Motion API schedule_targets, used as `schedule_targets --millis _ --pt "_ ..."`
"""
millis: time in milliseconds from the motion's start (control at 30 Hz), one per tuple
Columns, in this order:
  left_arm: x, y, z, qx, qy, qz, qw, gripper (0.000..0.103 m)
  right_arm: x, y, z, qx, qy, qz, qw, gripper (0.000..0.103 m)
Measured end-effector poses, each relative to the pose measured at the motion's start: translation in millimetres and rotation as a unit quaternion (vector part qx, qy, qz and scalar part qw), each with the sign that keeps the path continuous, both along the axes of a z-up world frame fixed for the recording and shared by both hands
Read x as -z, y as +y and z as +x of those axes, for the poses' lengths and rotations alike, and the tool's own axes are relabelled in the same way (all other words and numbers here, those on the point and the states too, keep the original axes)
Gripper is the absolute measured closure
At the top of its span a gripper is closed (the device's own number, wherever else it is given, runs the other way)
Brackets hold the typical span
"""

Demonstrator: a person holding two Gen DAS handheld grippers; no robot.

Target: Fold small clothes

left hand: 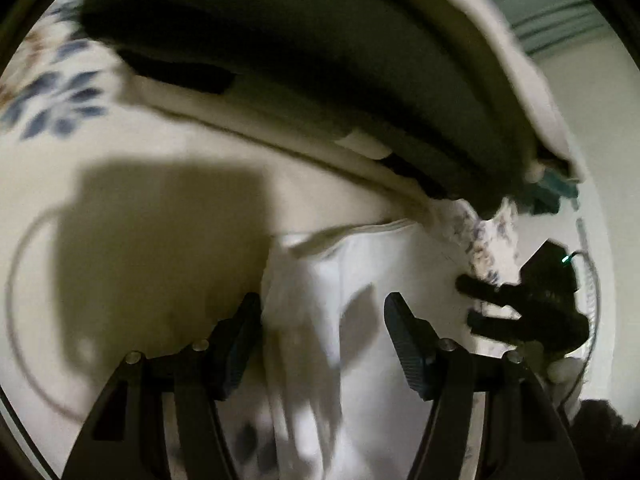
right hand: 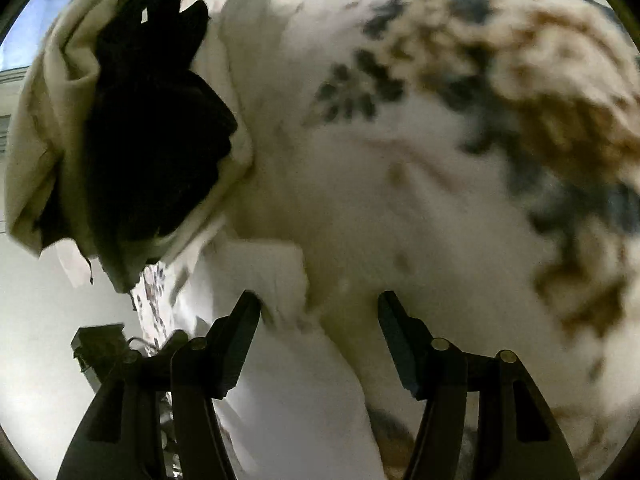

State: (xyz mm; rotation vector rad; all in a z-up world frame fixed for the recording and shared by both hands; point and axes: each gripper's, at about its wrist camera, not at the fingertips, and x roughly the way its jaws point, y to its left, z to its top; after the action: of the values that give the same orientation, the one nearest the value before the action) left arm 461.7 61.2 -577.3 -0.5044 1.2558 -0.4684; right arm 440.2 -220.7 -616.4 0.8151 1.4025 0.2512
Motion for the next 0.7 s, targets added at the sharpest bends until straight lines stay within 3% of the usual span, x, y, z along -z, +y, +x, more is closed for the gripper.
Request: schedule_targets --millis 33,67,233,333,400,467,533,633,667,700 --pt "1.5 -3.9 3.2 0.007 -0.008 0.005 0.9999 0.042 1.6 5.4 6.0 -0.004 -0.006 0.005 1.0 0.091" --pt "1.6 -5.7 7.6 0.009 -0.012 0.008 0.9998 0.042 6.9 4.4 1.9 -0.008 -0.005 0.015 1.0 0.096" --pt "2.8 0.2 20.1 0.004 -0.009 -0.005 0.9999 0.042 2.0 13.2 23.2 0.009 -0.019 -0.022 1.0 0.096" --pt "0.8 9.1 16.0 -0.001 0.0 -0.029 0.9996 0.042 4.5 15.5 24.0 -0.003 0.007 -0.009 1.0 0.092" --pt "1.9 21.1 10.0 -0.008 0.016 -0.065 0.9977 0.042 5.7 4.6 22.5 -0.003 0.02 0.012 1.0 0.078" --pt "6.1 27.8 7.2 -0.011 0.029 -0.092 0.9952 0.042 5.3 0.1 23.3 -0.003 0.009 0.035 0.999 0.053" --pt "9.7 27.3 9.6 -0.008 0.03 -0.104 0.9941 0.042 10.6 1.5 25.9 -0.007 0.012 0.061 0.998 0.046" --pt "8.0 15.1 10.5 0.005 0.02 -0.103 0.9945 0.046 24.1 15.0 34.9 -0.026 0.025 0.091 0.995 0.045" --pt "4.8 9.7 10.5 0.011 0.01 -0.101 0.9948 0.055 21.9 16.9 32.0 -0.029 0.021 0.089 0.995 0.045" --pt "3.3 10.9 11.5 0.016 0.003 -0.096 0.9952 0.088 20.8 21.0 34.2 -0.033 0.012 0.089 0.995 0.046"
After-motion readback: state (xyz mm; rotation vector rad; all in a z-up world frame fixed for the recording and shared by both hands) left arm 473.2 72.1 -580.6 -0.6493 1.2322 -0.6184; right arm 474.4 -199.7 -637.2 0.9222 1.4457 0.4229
